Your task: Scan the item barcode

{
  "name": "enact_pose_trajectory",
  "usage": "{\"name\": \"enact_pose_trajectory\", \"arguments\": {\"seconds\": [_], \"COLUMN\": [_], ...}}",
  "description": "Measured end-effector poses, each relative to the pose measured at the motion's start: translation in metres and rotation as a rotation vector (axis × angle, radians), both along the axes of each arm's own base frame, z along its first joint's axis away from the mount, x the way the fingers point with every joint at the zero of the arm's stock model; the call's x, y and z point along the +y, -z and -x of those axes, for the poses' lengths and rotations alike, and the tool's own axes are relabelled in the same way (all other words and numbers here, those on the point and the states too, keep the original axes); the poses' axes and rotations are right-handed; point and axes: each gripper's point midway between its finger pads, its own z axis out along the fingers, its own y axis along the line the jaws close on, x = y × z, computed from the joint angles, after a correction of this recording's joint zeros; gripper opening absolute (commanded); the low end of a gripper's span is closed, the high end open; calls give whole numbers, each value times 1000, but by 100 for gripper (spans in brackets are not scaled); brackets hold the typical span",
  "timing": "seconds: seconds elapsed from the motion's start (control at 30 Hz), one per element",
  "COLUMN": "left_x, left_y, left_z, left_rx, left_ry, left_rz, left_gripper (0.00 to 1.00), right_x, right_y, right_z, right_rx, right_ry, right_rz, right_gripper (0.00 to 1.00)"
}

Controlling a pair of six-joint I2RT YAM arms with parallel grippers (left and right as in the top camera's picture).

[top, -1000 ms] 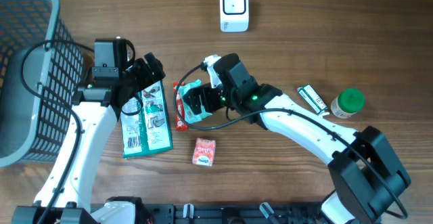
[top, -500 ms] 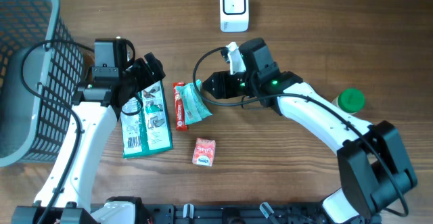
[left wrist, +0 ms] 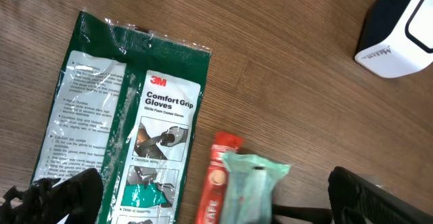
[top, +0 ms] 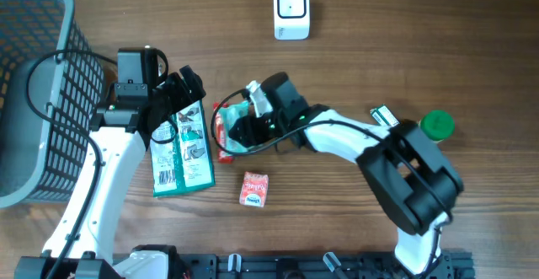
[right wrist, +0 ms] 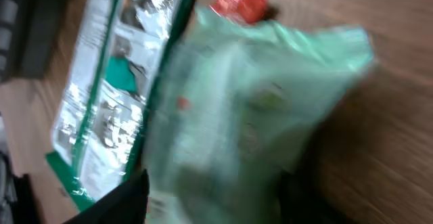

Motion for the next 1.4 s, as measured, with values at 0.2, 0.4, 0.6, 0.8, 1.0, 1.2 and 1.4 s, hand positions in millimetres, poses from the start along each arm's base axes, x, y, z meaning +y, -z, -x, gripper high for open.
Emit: {"name": "enact_pose_trajectory", "arguments": {"seconds": [0.2,0.4,0.6,0.8,1.0,1.2,1.4], "left_x": [0,0,0,0,0,0,0], "left_y": [0,0,0,0,0,0,0], "left_z": [0,0,0,0,0,0,0], "left_rx": [0,0,0,0,0,0,0], "left_ry": [0,0,0,0,0,0,0], "left_rz": [0,0,0,0,0,0,0], "left_gripper": [100,100,100,100,100,100,100], "right_x": [-8,-34,-57,-61,-66,-72,-69], "right_y": [-1,-20,-51,-55,-58,-19,-2], "right_z": [-7,-16,-19,-25,-39,-40,-38], "right_rx": [3,-32,-99,-135,-193,-146,-104], "right_ry": [26,107,180,200,247,253,257], "right_rz": [10,94,170,186,207,284,285], "right_gripper": [13,4,12,39,42,38,20]}}
